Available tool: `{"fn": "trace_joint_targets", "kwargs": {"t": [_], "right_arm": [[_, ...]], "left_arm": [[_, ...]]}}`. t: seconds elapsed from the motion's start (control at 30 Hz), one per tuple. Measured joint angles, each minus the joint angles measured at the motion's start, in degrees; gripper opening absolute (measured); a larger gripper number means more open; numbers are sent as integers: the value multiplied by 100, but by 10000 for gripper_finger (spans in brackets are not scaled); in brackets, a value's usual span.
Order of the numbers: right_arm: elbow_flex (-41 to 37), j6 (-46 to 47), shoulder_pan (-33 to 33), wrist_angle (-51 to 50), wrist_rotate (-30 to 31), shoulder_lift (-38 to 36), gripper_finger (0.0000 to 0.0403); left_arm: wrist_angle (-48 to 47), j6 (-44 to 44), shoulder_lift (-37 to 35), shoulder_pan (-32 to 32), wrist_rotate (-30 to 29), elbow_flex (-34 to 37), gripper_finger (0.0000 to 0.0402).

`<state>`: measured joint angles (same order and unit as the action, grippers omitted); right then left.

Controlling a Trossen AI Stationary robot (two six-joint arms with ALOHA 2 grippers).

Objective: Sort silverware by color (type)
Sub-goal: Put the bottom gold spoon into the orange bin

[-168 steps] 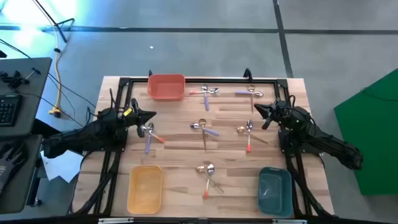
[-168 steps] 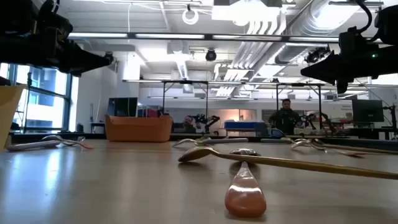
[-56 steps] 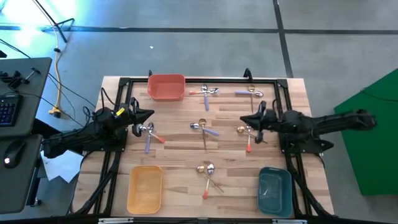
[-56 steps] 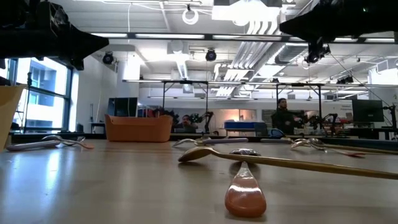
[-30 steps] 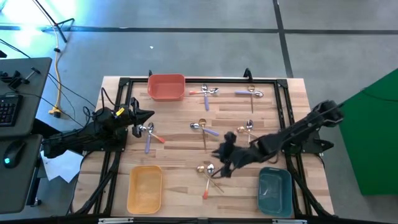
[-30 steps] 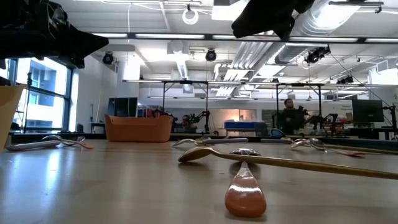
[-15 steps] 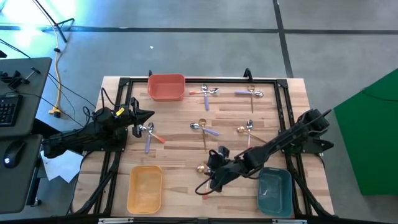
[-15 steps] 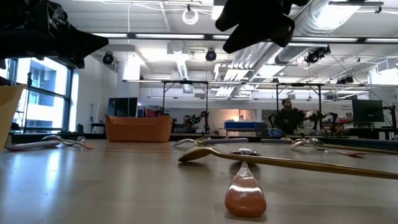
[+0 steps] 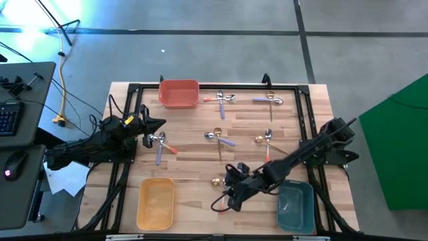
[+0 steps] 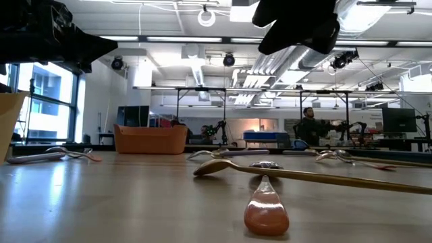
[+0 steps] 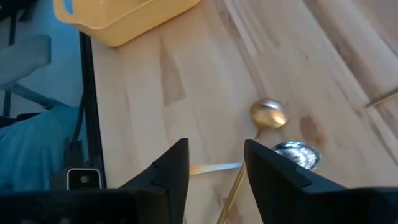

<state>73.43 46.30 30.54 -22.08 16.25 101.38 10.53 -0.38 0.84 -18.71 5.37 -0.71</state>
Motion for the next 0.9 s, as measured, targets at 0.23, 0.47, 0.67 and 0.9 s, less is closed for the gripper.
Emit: {"fn": "trace_joint_targets", "kwargs": {"t": [0.23, 0.47, 0.67, 0.9], "right_arm": [[234, -104, 108, -259, -214, -2, 91], [424, -771, 140, -367, -244, -2, 15], [424, -465, 72, -274, -537, -2, 14], [424, 4, 140, -305, -478, 25, 74]], "left_arm": [[-2, 0, 0, -1, 1, 0, 3], [-5, -89, 0, -1, -1, 0, 3], [-30, -105, 0, -1, 1, 0, 3], [-38, -106, 0, -1, 1, 0, 3]]}}
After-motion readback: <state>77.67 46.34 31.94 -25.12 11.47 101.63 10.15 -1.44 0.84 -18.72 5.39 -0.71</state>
